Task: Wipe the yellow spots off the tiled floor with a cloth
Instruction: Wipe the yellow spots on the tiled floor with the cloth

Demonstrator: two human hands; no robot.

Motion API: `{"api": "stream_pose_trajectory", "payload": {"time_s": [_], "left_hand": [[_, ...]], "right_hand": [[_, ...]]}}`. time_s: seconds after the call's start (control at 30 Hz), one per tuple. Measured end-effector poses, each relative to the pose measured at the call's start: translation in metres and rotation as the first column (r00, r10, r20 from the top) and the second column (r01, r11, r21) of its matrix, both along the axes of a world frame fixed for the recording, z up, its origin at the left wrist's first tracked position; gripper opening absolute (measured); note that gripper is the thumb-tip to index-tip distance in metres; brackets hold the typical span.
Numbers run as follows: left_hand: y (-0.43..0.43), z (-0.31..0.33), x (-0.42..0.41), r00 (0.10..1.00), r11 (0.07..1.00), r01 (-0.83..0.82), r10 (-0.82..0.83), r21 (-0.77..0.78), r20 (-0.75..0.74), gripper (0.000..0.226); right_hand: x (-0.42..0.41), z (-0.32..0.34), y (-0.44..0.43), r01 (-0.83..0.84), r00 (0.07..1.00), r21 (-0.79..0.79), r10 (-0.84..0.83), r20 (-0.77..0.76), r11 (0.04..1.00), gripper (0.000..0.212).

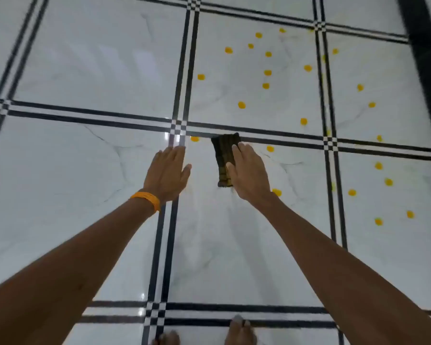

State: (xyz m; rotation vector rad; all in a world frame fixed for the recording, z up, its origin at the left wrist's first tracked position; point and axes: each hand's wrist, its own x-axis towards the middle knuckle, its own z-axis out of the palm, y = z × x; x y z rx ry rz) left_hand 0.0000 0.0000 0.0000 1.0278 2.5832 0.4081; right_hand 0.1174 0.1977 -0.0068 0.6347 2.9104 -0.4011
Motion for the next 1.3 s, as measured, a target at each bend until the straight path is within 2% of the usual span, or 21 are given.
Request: {"api": "stream_pose_trajectory", "payload": {"time_s": [0.17, 0.23, 0.33, 0.47, 0.63, 0.7, 0.73, 0.8, 0.87, 0.97, 1.1, 1.23, 1.3], "left_hand": [[0.011, -0.152, -0.055, 0.999, 0.992, 0.033, -0.033, -0.124, -0.002, 0.066], [0.008, -0.184, -0.071, 0.997, 0.991, 0.018, -0.028, -0.136, -0.072, 0.066], [0.004, -0.223, -0.081, 0.979, 0.997, -0.048, 0.037, -0.053, -0.203, 0.066], [0.006, -0.233, -0.077, 0.974, 0.999, -0.045, 0.046, 0.010, -0.223, 0.069], [0.004, -0.230, -0.083, 0.981, 0.997, -0.067, 0.070, 0.024, -0.180, 0.071], [0.004, -0.230, -0.085, 0.982, 0.997, -0.064, 0.070, 0.042, -0.178, 0.070], [0.004, -0.230, -0.084, 0.981, 0.997, -0.069, 0.076, 0.046, -0.176, 0.069], [0.004, -0.231, -0.081, 0.980, 0.997, -0.065, 0.072, 0.043, -0.185, 0.069], [0.003, -0.228, -0.084, 0.980, 0.999, -0.047, 0.051, 0.023, -0.193, 0.068], [-0.001, -0.225, -0.111, 0.976, 0.999, 0.024, -0.016, 0.034, -0.218, 0.069], [-0.016, -0.236, -0.140, 0.961, 0.995, -0.094, 0.098, 0.028, -0.258, 0.074], [-0.016, -0.242, -0.136, 0.958, 0.998, -0.058, 0.050, -0.018, -0.281, 0.075], [-0.016, -0.241, -0.139, 0.953, 0.997, -0.074, 0.066, -0.015, -0.295, 0.073]], "right_hand": [[-0.034, -0.144, 0.024, 0.026, 0.996, 0.012, -0.027, 0.090, 1.000, 0.057], [-0.043, -0.176, 0.027, -0.013, 0.999, 0.055, 0.010, 0.042, 0.998, 0.059], [-0.048, -0.217, 0.028, -0.052, 0.995, 0.156, 0.064, -0.073, 0.986, 0.060], [-0.040, -0.225, 0.037, -0.010, 0.993, 0.153, 0.029, -0.118, 0.988, 0.060], [-0.105, -0.221, 0.042, 0.275, 0.959, 0.149, -0.259, -0.119, 0.950, 0.063], [-0.118, -0.219, 0.017, 0.242, 0.967, 0.164, -0.223, -0.125, 0.956, 0.064], [-0.109, -0.220, 0.000, 0.171, 0.981, 0.160, -0.154, -0.114, 0.972, 0.063], [-0.070, -0.219, -0.022, 0.033, 0.993, 0.142, -0.017, -0.114, 0.989, 0.062], [-0.035, -0.216, -0.014, -0.022, 0.993, 0.114, 0.035, -0.110, 0.993, 0.065], [-0.058, -0.215, 0.033, 0.072, 0.991, 0.154, -0.053, -0.122, 0.985, 0.070], [-0.135, -0.212, 0.017, 0.155, 0.982, 0.217, -0.126, -0.140, 0.964, 0.065], [-0.080, -0.219, -0.012, 0.008, 0.997, 0.236, 0.011, -0.081, 0.972, 0.064], [-0.077, -0.216, 0.016, 0.063, 0.994, 0.266, -0.035, -0.108, 0.962, 0.066]]}}
